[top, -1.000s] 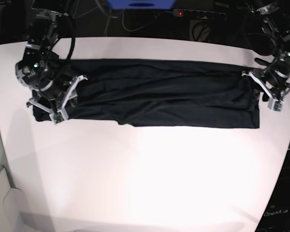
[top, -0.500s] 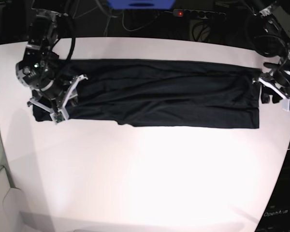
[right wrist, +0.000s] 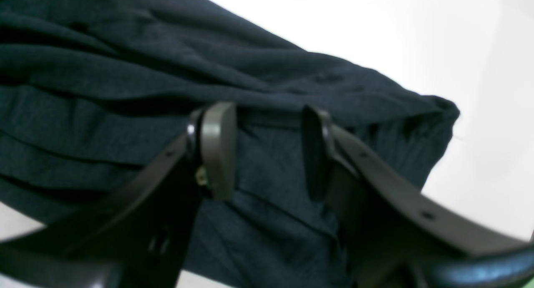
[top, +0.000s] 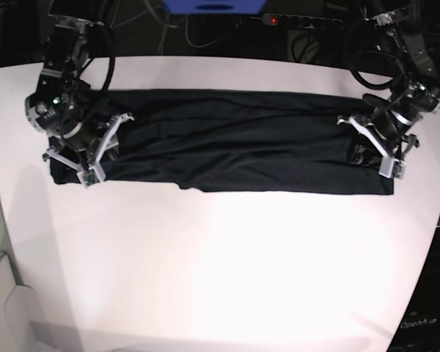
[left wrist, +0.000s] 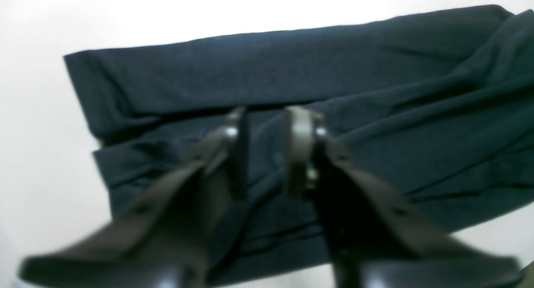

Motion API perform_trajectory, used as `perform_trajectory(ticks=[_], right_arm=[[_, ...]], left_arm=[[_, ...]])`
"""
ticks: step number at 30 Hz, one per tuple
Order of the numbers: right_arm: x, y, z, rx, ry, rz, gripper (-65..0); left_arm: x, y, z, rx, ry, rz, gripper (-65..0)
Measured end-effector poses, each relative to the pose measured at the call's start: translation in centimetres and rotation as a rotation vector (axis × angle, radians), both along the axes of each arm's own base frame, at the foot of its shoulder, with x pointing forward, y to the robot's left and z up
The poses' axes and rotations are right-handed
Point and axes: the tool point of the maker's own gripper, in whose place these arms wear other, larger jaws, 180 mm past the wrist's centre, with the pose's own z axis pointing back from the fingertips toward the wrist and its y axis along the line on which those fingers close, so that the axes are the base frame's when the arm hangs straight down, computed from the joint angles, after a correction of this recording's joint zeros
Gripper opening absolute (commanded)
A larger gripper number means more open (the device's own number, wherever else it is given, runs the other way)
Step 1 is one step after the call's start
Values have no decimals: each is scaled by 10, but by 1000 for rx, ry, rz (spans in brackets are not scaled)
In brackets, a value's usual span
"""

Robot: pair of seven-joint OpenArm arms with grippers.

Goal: Fold the T-shirt properly
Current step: 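Grasp the strip's ends with both grippers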

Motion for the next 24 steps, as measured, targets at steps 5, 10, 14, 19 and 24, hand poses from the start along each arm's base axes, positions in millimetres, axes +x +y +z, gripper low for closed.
perform_trajectory(ticks=[5,10,14,19,24], right_arm=[[0,0,0,-1,-1,0,-379],[0,-1,0,-2,0,0,-379],[6,-1,4,-2,-15,0,-378],[5,-1,4,-2,-15,0,-378],[6,4,4,-4,-13,19,-379]], left_arm=[[-12,22,-27,79,102,19,-612],[-25,38,-52,90,182,58,-612],[-24,63,-47,96,170,138,-612],[-20,92,-29,97,118,232,-612],[-17,105,-21,98,93,279,-612]])
